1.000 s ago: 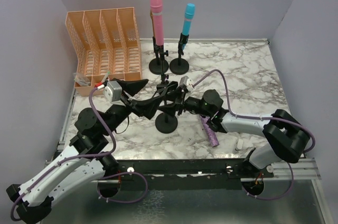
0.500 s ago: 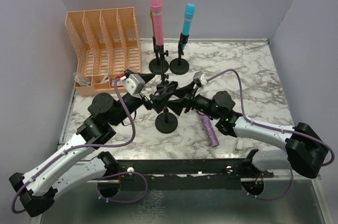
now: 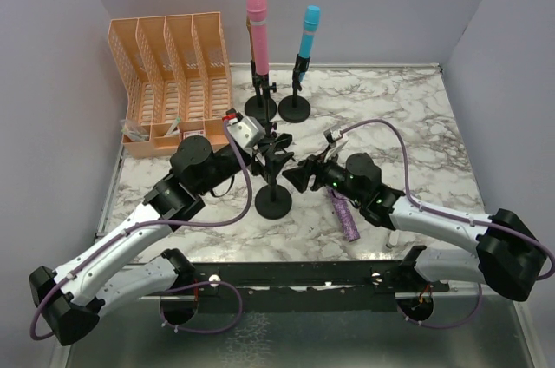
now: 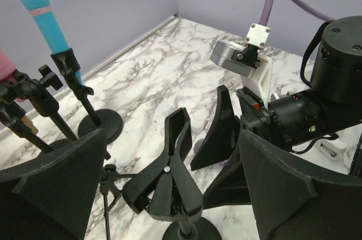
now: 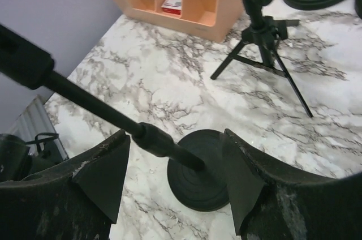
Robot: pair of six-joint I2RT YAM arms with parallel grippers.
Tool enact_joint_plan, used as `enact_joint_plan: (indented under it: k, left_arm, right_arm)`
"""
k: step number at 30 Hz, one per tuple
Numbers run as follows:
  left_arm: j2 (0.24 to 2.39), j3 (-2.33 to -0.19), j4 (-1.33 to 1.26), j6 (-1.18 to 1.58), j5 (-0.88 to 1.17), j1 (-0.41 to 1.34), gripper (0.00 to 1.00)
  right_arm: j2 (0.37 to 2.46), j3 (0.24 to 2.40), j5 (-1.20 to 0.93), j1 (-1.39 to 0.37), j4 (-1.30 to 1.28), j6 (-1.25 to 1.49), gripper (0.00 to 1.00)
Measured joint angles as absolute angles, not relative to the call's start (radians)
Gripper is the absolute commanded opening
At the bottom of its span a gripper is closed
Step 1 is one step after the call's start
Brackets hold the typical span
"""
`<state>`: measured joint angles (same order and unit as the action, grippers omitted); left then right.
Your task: Attach the microphones to the stand
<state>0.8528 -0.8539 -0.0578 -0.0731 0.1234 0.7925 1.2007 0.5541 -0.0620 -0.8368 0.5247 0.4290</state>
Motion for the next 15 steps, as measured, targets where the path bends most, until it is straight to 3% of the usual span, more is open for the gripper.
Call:
enact_joint_plan:
  k: [15]
  left_arm:
    - [0.875,-0.830,-0.086,-0.051,0.432,0.604,0.93]
  right_arm:
    - [1.206,0.570,0.060,-0.815,0.360,0.480,0.68]
